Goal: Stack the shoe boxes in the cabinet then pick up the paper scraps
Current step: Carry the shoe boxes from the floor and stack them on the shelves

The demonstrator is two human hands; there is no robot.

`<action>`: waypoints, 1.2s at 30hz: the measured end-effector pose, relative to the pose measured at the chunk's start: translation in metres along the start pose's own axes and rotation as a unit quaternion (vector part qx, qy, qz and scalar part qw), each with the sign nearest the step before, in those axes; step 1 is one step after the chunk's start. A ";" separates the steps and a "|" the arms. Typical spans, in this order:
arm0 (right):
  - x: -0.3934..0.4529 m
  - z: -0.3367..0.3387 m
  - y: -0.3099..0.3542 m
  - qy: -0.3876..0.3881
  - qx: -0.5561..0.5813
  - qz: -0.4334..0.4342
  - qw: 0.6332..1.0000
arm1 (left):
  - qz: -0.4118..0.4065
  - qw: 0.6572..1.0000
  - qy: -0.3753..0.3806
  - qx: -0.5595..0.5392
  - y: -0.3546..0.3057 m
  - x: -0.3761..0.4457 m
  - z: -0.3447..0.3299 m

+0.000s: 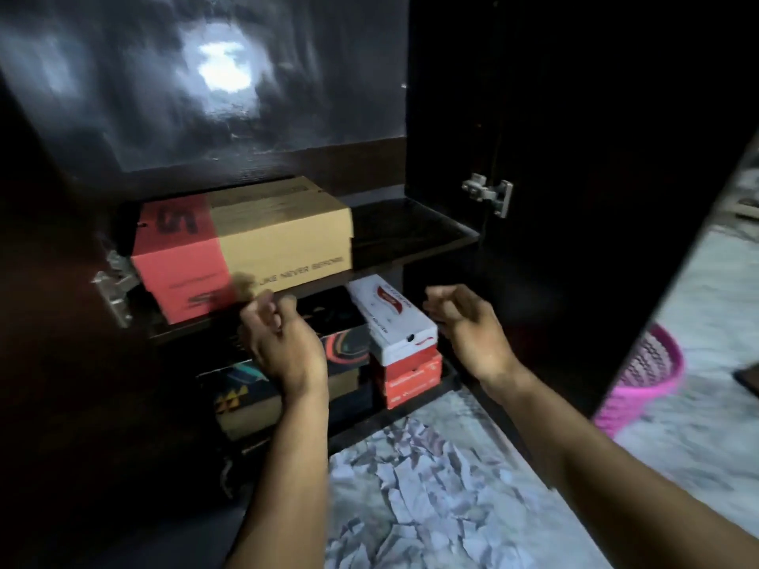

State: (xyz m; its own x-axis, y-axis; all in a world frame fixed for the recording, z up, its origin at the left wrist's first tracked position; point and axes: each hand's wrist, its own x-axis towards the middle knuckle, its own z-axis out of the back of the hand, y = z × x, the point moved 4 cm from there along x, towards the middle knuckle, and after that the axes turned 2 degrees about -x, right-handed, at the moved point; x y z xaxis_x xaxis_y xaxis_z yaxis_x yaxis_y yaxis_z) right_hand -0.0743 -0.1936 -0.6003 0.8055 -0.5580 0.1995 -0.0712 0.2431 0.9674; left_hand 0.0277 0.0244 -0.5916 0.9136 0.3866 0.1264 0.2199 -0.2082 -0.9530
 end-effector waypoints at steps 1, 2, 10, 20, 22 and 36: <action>-0.016 0.019 -0.007 0.000 -0.013 -0.005 1.000 | 0.003 0.998 0.056 -0.006 0.005 -0.023 -0.015; -0.033 0.039 -0.014 -0.008 -0.031 -0.016 0.999 | 0.007 0.993 0.115 -0.007 0.012 -0.049 -0.031; -0.174 0.226 -0.081 -0.160 -0.089 -0.102 0.978 | 0.076 0.882 0.459 0.076 0.081 -0.297 -0.115; -0.392 0.439 -0.199 -0.498 -0.170 -0.267 0.807 | 0.159 0.651 0.707 0.223 0.207 -0.574 -0.130; -0.432 0.468 -0.214 -0.572 -0.216 -0.296 0.734 | 0.177 0.590 0.749 0.242 0.224 -0.627 -0.128; -0.502 0.511 -0.258 -0.593 -0.220 -0.450 0.630 | 0.257 0.558 0.742 0.267 0.275 -0.722 -0.108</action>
State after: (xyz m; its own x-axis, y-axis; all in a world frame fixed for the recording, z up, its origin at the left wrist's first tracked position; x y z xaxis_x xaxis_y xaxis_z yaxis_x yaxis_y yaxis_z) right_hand -0.7613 -0.3821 -0.8705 -0.6220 -0.7642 -0.1707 0.4809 -0.5449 0.6869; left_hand -0.5342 -0.4090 -0.9148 0.1734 -0.8543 -0.4899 0.0277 0.5015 -0.8647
